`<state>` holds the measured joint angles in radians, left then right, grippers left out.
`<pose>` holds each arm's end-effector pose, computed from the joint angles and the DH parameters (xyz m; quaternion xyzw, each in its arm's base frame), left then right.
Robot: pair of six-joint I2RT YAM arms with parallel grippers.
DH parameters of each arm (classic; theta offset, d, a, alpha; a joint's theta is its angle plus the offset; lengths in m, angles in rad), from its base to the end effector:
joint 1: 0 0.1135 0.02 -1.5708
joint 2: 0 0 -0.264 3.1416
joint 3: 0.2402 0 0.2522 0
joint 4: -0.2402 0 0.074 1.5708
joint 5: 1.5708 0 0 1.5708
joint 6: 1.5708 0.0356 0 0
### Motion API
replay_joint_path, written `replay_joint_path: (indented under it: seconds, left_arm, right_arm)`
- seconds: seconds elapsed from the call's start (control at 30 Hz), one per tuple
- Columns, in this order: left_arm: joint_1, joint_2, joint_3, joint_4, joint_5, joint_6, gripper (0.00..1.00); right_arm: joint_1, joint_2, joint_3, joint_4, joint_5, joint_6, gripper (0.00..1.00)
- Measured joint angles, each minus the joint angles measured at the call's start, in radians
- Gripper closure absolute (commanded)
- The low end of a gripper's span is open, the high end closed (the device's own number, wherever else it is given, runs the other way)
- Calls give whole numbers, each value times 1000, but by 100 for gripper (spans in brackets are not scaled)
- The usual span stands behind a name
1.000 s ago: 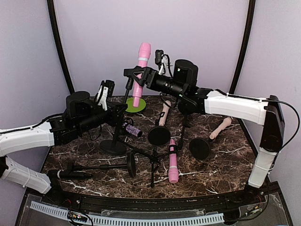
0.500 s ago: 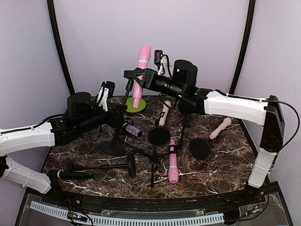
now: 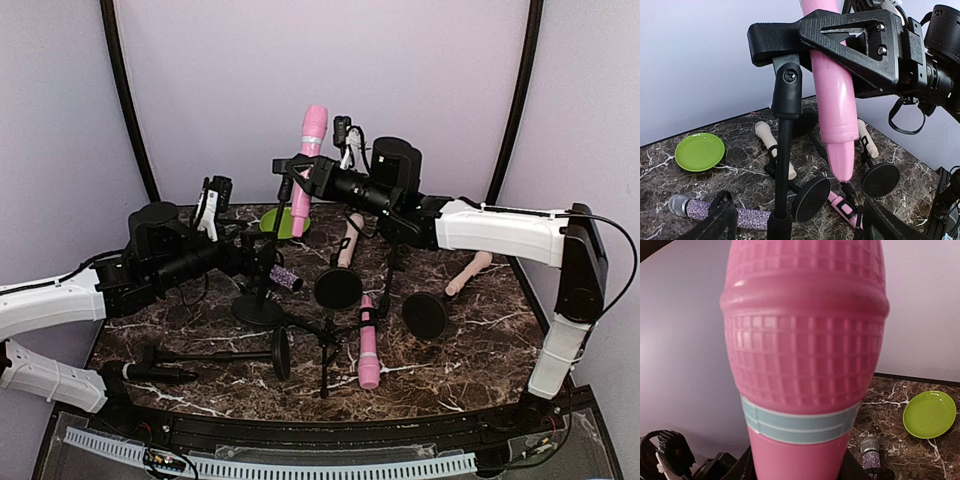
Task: Remove the microphone from the stand
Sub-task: Pass from the left arm to the right
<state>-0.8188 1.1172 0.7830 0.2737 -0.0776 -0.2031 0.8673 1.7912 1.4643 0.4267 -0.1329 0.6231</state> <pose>0.1828 -0.1914 0.3205 0.1951 0.7015 -0.3103 0.6112 0.2796 0.3368 0.3602 -0.1304 0.6585 0.5345 0.5136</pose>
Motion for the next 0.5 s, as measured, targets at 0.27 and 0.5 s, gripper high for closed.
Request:
replay_joint_path:
  seconds: [0.27,0.5]
  left_arm:
    - [0,-35,-102,3,37,-50,2]
    - [18,21,-146,1,38,-78,1]
  right_arm:
    - [-3,-3,0,19,-5,-2,100]
    - [-3,-17,0,48,-23,0,100]
